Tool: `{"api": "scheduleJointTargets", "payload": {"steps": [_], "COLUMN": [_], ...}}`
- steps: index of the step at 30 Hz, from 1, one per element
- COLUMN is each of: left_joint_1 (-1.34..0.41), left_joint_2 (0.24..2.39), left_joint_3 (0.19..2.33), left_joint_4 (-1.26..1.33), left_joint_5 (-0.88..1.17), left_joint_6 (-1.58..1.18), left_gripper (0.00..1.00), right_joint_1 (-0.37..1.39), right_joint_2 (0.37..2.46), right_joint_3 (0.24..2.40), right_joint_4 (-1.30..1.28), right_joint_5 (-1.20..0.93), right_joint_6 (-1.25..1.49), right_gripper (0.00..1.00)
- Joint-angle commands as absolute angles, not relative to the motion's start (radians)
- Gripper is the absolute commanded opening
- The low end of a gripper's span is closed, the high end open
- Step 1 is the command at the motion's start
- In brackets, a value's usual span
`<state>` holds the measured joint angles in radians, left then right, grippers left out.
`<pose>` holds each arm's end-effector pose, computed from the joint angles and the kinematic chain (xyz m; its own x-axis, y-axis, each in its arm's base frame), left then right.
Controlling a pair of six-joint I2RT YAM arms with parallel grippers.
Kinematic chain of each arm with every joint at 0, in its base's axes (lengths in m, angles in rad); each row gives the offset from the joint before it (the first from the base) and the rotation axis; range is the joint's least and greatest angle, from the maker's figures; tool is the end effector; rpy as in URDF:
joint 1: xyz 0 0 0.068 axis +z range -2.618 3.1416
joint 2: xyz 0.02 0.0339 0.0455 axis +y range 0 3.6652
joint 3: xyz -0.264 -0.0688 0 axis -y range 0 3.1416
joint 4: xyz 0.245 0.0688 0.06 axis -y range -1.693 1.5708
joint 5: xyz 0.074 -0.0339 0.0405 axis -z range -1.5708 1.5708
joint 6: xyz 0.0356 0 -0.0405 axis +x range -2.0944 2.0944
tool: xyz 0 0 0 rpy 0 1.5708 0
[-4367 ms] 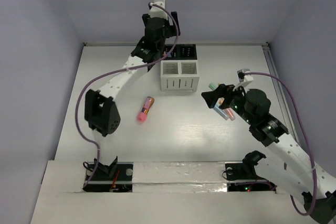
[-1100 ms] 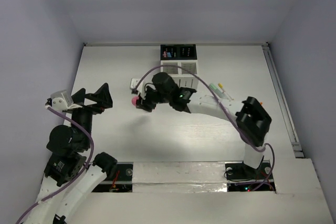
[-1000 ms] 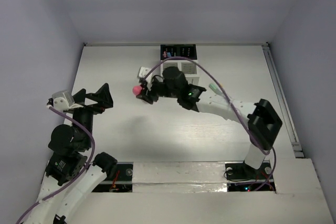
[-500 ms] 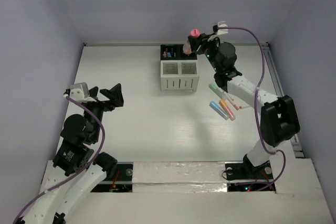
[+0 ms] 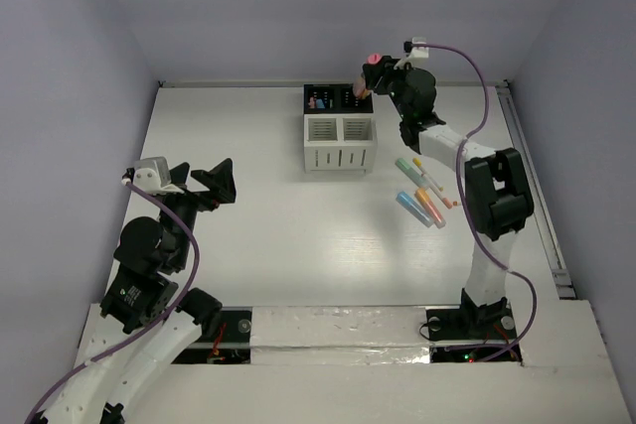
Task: Sort the stationery into containers
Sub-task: Place the stationery in the storage box.
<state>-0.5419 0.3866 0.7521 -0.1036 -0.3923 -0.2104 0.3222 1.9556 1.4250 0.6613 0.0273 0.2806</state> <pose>0.0808 -0.0328 0.3843 0.1835 -0.3357 -0.9239 0.2030 0.9326 -0.2985 0.4456 0.1477 0.3002 0.0382 0.3046 -0.9517 -0.3137 0.9079 0.2780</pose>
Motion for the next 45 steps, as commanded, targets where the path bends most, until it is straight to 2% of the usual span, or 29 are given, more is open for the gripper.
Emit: {"api": "scheduleJointTargets", "payload": {"steps": [1, 13, 18, 21, 22, 25, 26, 32, 38, 42, 45], "left_joint_1": [-0.54, -0.54, -0.531, -0.531, -0.531, -0.531, -0.531, -0.531, -0.531, -0.531, -0.522], "left_joint_2": [0.377, 0.39, 0.388, 0.388, 0.39, 0.391, 0.39, 0.39, 0.406, 0.413, 0.436], "left_joint_3": [0.747, 0.75, 0.749, 0.749, 0.749, 0.75, 0.75, 0.752, 0.755, 0.755, 0.756], "left_joint_4": [-0.052, -0.052, -0.051, -0.051, -0.052, -0.052, -0.052, -0.055, -0.058, -0.052, -0.048], "left_joint_5": [-0.373, -0.35, -0.348, -0.347, -0.347, -0.344, -0.345, -0.345, -0.338, -0.318, -0.287], "left_joint_6": [-0.201, -0.202, -0.204, -0.204, -0.204, -0.204, -0.204, -0.204, -0.209, -0.21, -0.212], "left_gripper": [0.99, 0.99, 0.99, 0.99, 0.99, 0.99, 0.99, 0.99, 0.99, 0.99, 0.99], "right_joint_1": [0.328, 0.328, 0.339, 0.348, 0.348, 0.348, 0.348, 0.348, 0.348, 0.348, 0.348], "right_joint_2": [1.976, 2.025, 2.034, 2.025, 2.022, 2.003, 1.997, 1.935, 1.829, 1.679, 1.612], "right_joint_3": [1.519, 1.459, 1.45, 1.451, 1.453, 1.456, 1.462, 1.454, 1.382, 1.287, 1.215], "right_joint_4": [0.753, 0.767, 0.762, 0.761, 0.761, 0.752, 0.747, 0.718, 0.709, 0.71, 0.71], "right_joint_5": [0.015, -0.084, -0.092, -0.098, -0.103, -0.107, -0.11, -0.109, -0.088, -0.066, -0.057], "right_joint_6": [0.295, 0.313, 0.298, 0.287, 0.284, 0.276, 0.273, 0.255, 0.245, 0.247, 0.248], "right_gripper": [0.0, 0.0, 0.05, 0.26, 0.39, 0.58, 0.61, 0.75, 0.77, 0.78, 0.84]}}
